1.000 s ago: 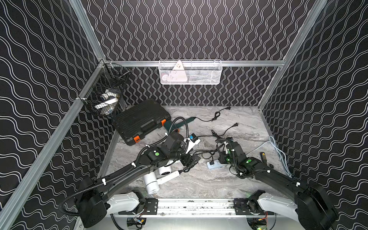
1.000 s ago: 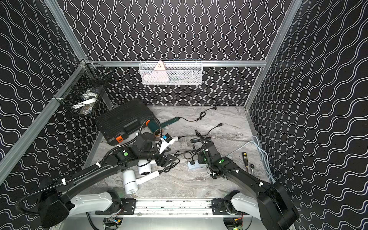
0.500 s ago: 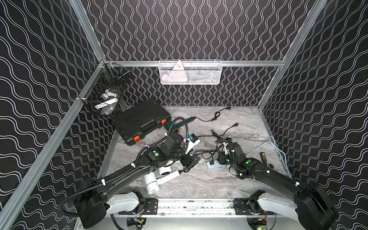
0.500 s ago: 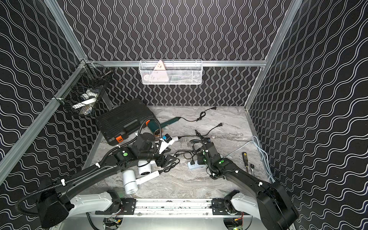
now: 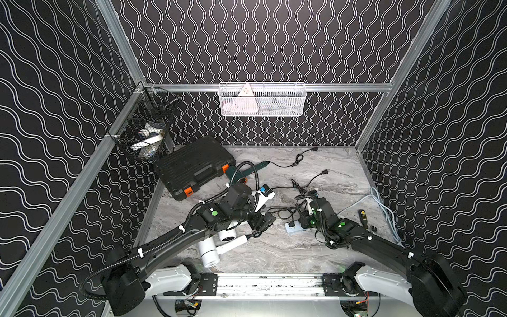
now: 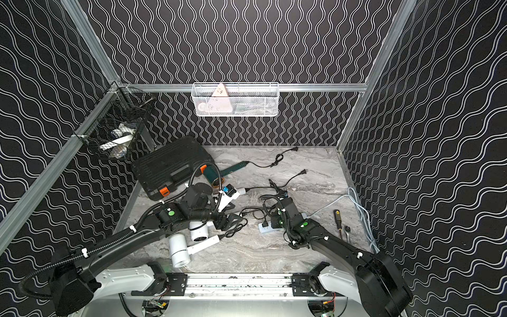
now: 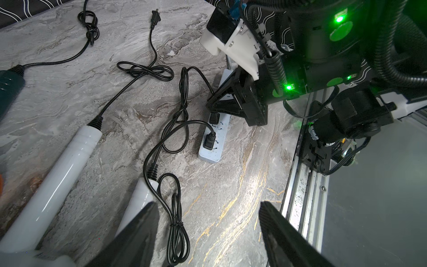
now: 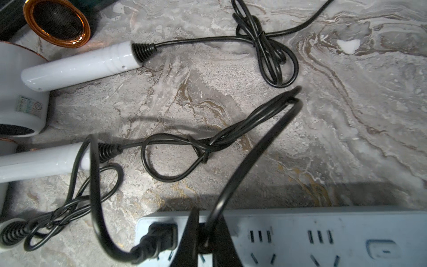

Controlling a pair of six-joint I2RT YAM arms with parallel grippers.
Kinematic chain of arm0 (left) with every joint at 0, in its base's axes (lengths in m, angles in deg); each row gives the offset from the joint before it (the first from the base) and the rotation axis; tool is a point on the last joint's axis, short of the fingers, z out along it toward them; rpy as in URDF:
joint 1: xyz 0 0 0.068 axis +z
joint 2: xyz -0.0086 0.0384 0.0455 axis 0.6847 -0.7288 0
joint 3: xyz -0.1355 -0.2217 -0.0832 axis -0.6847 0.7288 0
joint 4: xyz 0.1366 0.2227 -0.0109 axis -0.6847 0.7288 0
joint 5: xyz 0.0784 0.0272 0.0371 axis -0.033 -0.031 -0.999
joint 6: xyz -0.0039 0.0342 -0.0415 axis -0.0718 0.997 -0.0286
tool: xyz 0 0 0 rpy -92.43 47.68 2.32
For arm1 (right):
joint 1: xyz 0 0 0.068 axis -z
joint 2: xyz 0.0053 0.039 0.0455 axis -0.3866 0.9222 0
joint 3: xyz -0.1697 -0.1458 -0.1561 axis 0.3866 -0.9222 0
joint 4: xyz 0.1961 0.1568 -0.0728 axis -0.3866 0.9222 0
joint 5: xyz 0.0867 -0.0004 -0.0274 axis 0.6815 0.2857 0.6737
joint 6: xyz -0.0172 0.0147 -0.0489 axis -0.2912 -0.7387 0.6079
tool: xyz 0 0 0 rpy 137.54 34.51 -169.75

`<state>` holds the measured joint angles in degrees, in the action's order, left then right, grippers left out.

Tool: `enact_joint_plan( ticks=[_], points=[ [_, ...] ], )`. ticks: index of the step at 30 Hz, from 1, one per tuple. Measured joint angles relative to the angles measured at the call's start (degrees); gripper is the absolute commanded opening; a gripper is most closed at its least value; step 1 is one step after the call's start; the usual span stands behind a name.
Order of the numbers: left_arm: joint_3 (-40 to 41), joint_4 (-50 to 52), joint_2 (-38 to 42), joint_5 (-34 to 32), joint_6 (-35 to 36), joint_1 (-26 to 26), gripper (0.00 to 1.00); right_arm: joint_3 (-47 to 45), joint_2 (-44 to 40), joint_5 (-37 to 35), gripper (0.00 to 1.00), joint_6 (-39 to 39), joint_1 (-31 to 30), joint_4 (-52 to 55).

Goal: Charge the blow dryers
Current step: Insert the plug into the socket.

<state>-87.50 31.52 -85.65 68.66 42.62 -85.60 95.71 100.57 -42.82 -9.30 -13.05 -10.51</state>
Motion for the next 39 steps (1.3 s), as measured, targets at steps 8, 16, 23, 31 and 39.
enact_joint_plan(
  ticks=[8,16,23,31,39],
  points=[
    [-0.5,0.6,0.1,0.0,0.0,0.0,0.73,0.6,-0.1,-6.2,0.00,-3.4,-5.0,2.4],
    [-1.3,2.3,0.6,0.0,0.2,0.0,0.73,-0.2,-2.3,-8.7,0.00,-9.4,-6.6,4.8],
    [-1.5,2.6,0.7,0.0,0.2,0.0,0.73,-0.4,-2.7,-8.8,0.00,-12.6,-6.6,5.8],
    [-1.5,2.7,1.4,0.0,0.2,0.0,0.73,1.0,0.4,-9.6,0.00,-12.4,-7.5,5.6],
    [-1.4,2.9,2.3,0.0,0.2,0.0,0.73,1.8,2.8,-11.8,0.00,-12.3,-9.6,5.8]
  ],
)
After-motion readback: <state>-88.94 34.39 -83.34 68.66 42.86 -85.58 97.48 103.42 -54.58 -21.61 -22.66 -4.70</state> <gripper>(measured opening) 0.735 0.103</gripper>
